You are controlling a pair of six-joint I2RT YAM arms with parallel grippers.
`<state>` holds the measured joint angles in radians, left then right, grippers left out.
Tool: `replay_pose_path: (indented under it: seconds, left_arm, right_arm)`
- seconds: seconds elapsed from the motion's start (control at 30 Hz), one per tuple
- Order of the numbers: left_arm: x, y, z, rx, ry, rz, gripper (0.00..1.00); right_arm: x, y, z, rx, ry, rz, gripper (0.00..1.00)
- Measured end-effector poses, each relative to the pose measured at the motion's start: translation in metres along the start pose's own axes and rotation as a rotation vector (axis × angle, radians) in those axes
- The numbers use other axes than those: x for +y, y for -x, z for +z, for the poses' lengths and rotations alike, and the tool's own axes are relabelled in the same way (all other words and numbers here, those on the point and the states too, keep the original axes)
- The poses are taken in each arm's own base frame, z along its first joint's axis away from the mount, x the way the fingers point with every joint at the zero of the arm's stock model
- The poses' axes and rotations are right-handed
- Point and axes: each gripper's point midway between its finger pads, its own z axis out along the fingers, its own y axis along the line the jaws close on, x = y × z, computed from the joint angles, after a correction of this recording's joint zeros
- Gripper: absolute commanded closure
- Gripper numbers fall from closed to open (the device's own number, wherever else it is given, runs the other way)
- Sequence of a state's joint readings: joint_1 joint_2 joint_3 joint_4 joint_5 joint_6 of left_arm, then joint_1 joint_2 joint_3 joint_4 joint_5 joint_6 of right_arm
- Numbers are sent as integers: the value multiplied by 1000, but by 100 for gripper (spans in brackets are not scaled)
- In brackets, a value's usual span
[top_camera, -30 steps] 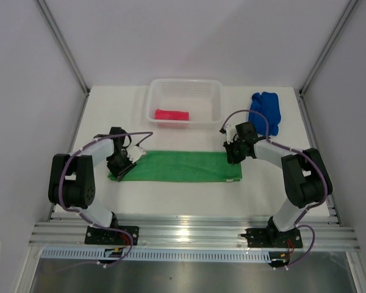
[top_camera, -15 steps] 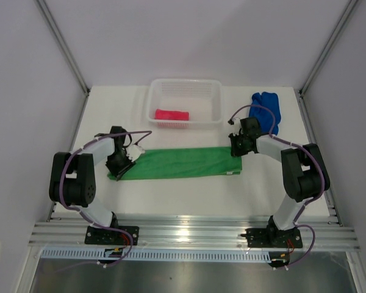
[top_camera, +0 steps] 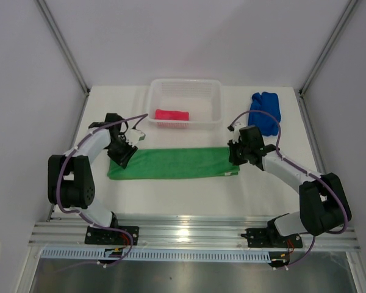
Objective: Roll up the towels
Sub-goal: Fold the towel
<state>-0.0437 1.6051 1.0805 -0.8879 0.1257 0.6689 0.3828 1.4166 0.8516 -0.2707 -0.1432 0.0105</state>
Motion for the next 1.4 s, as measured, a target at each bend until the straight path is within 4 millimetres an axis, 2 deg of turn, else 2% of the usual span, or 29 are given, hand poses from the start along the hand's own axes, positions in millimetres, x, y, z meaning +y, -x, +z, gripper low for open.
replay_pose_path:
  seconds: [0.1,0.17,0.27,0.43,0.63,0.8,0.9,1.0,1.1,1.13,1.2,1.27,1.4]
  left_arm:
    - [5,1,-1,-7,2,-45,56]
    - [9,-1,4,8,-5,-81,56]
    - [17,-11,14,46,-16,-141,56]
    - [25,-24,20,78,-18,-208,56]
    - [26,-25,21,73,-15,-221,56]
    - [18,-33,27,93,-34,-235,56]
    - [19,-33,27,91,-32,-246,55]
    - [20,-34,27,91,-31,-253,56]
    - [21,-32,26,86,-33,-262,55]
    - [21,-31,25,80,-37,-262,55]
    - [20,-25,23,60,-53,-263,55]
    - [18,-21,19,39,-66,-263,54]
    - [21,-8,4,-22,-51,-257,54]
  right_arm:
    - [-3,-41,2,103,-26,72,100]
    - [-9,-53,0,143,-57,118,100]
    - [-17,-56,3,161,-84,192,100]
    - [-22,-80,14,285,-127,279,100]
    - [-19,-81,13,287,-161,368,100]
    - [-24,-85,6,245,-230,443,100]
    - [-25,-79,-3,209,-255,429,99]
    - [-26,-57,-18,119,-256,394,97]
    - [-26,-37,-28,58,-249,372,89]
    - [-27,-32,-29,45,-248,368,79]
    - [-32,-25,-31,24,-248,386,74]
    - [-39,-22,-31,10,-239,426,63]
    - [-52,-12,-22,-24,-204,479,60]
